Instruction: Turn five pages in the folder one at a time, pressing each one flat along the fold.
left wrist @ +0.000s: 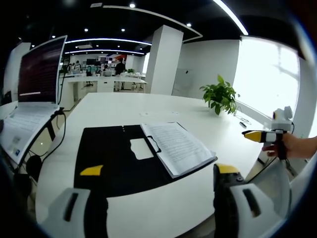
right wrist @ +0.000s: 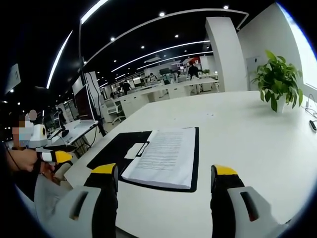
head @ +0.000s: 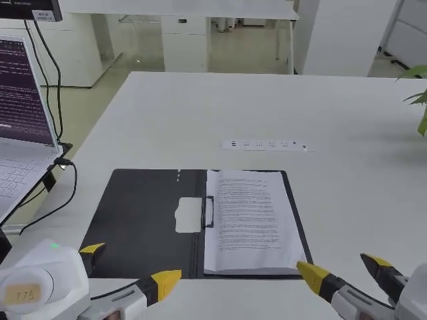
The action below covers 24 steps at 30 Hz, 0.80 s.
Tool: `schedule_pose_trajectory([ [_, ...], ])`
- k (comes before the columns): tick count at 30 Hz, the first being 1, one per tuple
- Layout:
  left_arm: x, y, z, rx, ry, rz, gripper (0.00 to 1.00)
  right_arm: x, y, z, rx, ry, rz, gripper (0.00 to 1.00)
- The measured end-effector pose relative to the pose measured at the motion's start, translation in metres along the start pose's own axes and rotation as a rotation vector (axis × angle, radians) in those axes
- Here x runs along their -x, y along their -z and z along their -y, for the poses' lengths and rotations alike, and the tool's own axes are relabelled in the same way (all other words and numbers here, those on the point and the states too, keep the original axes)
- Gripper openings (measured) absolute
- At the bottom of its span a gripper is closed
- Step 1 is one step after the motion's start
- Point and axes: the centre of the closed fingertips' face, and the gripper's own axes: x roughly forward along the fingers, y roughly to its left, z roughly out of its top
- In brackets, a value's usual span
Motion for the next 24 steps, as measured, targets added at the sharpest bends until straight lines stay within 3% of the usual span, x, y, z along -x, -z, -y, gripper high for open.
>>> schedule_pose_trajectory([
  [9, -0.011, -0.001, 0.005, -0.020, 0.025, -0.017, 0.89, 0.002, -0.002, 0.003, -0.001, 0.011, 0.007, 0.76],
  [24, -0.033, 0.010, 0.005, -0.036, 0.066, -0.069, 0.89, 0.003, -0.001, 0.008, -0.008, 0.039, 0.005, 0.76],
])
